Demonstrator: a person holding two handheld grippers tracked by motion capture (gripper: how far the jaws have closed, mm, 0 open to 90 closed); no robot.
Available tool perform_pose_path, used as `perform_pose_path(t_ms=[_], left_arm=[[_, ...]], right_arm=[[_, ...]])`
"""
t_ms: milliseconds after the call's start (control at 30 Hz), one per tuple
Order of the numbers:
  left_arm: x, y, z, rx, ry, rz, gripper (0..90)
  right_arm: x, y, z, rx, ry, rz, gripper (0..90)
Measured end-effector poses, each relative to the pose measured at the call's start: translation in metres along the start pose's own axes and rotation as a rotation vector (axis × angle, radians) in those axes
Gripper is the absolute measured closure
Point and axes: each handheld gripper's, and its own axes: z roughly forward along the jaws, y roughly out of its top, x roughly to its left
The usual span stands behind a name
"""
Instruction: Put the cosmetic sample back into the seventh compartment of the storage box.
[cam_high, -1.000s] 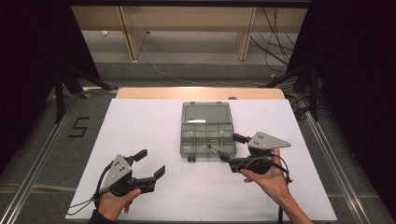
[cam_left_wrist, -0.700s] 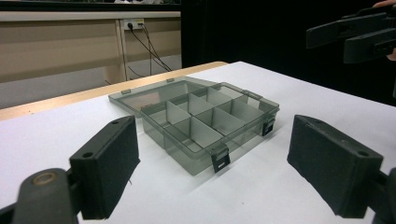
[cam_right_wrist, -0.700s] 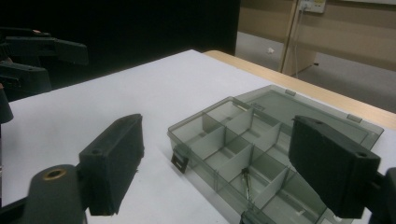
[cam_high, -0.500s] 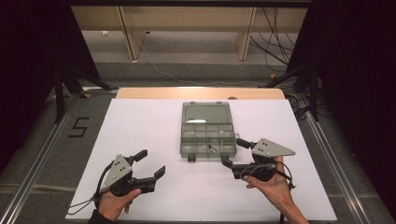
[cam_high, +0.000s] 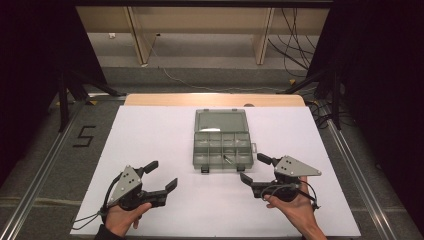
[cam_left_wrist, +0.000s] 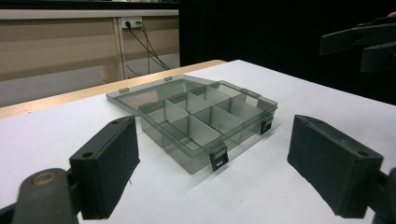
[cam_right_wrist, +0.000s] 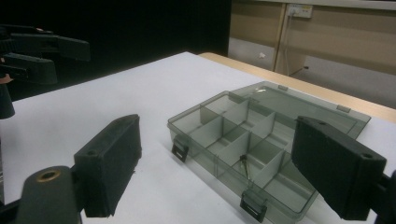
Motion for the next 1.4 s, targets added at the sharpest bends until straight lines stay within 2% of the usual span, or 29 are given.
perform_pose_path(t_ms=[133, 200, 233, 267, 433, 533, 567, 1033, 1267, 1300, 1400], left_arm=[[0.0, 0.0, 0.0, 0.0, -0.002, 0.001, 15.6], [0.0, 0.0, 0.0, 0.0, -0.002, 0.0, 15.6], [0.0, 0.0, 0.0, 0.0, -0.002, 0.0, 15.6], [0.0, 0.0, 0.0, 0.0, -0.001, 0.0, 15.6], [0.0, 0.0, 0.0, 0.0, -0.002, 0.003, 15.6], [0.0, 0.0, 0.0, 0.001, -0.003, 0.003, 15.6], [0.0, 0.0, 0.0, 0.001, -0.003, 0.002, 15.6], [0.0, 0.0, 0.001, 0.001, -0.006, 0.005, 15.6], [0.0, 0.0, 0.0, 0.001, -0.004, 0.001, 15.6], [0.0, 0.0, 0.0, 0.001, -0.004, 0.0, 15.6], [0.0, 0.0, 0.0, 0.001, -0.004, 0.001, 15.6]], right_arm=[[0.001, -0.002, -0.002, -0.014, -0.017, -0.005, 17.0], [0.002, -0.003, -0.004, -0.001, -0.015, -0.003, 17.0], [0.002, -0.005, -0.003, -0.026, -0.016, -0.002, 17.0], [0.002, -0.006, -0.005, -0.003, -0.016, -0.002, 17.0], [0.003, -0.01, -0.006, -0.006, -0.004, 0.023, 16.7], [0.004, -0.01, -0.008, -0.001, -0.011, 0.013, 16.3], [0.004, -0.01, -0.01, 0.007, -0.01, 0.023, 16.1], [0.005, -0.015, -0.014, 0.008, -0.036, 0.021, 16.1], [0.005, -0.015, -0.013, 0.001, -0.022, 0.028, 16.1], [0.005, -0.015, -0.012, -0.009, -0.022, 0.016, 16.1], [0.005, -0.015, -0.012, -0.005, -0.024, 0.017, 16.1]])
